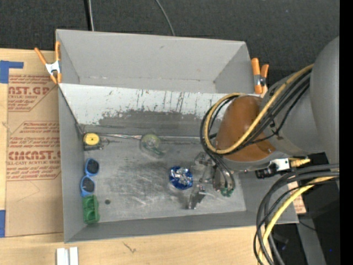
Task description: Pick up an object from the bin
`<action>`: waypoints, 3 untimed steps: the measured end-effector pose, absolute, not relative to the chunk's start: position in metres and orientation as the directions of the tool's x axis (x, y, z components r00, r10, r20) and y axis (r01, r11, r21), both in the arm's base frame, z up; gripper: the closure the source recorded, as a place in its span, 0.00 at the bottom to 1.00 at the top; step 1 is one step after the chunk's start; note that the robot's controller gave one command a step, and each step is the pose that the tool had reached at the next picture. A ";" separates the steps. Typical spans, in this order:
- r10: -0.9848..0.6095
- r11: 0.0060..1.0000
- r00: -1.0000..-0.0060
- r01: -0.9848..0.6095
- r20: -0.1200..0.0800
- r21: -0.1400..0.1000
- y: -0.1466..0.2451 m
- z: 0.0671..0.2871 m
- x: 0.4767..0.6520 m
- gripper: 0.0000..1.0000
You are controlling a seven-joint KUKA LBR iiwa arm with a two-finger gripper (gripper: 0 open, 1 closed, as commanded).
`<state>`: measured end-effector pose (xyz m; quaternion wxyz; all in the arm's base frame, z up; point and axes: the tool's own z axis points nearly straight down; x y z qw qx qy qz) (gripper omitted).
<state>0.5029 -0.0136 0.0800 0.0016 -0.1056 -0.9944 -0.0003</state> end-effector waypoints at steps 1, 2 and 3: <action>0.149 0.989 -0.989 0.149 -0.005 0.001 0.037 0.079 0.506 0.00; 0.151 0.988 -0.988 0.151 -0.009 0.002 0.036 0.079 0.507 1.00; 0.008 1.000 -1.000 0.008 -0.009 -0.001 -0.016 0.206 0.526 1.00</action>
Offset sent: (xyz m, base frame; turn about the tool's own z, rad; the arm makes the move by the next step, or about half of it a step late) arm 0.0012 0.0487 -0.0027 -0.0585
